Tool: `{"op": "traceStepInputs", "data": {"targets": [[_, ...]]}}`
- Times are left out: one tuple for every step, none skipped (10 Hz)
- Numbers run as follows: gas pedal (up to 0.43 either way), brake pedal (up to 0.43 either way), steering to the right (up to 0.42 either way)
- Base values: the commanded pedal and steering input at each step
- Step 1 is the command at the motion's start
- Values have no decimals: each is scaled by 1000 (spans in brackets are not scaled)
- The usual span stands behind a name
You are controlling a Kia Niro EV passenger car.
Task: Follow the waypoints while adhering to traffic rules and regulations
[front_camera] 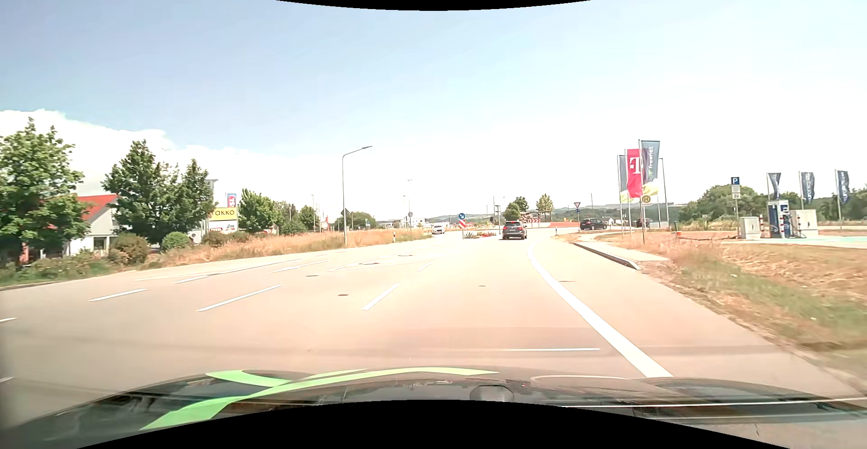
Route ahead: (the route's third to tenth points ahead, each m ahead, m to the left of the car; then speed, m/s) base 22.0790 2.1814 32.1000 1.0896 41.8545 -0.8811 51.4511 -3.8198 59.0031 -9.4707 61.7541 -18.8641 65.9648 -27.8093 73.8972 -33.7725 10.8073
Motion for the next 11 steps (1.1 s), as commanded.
{"op": "traceStepInputs", "data": {"targets": [[0,43,27],[0,49,27],[0,49,27],[0,37,26],[0,0,26],[0,0,25],[0,0,24],[0,0,24],[0,0,24],[0,0,23],[0,0,23]]}}
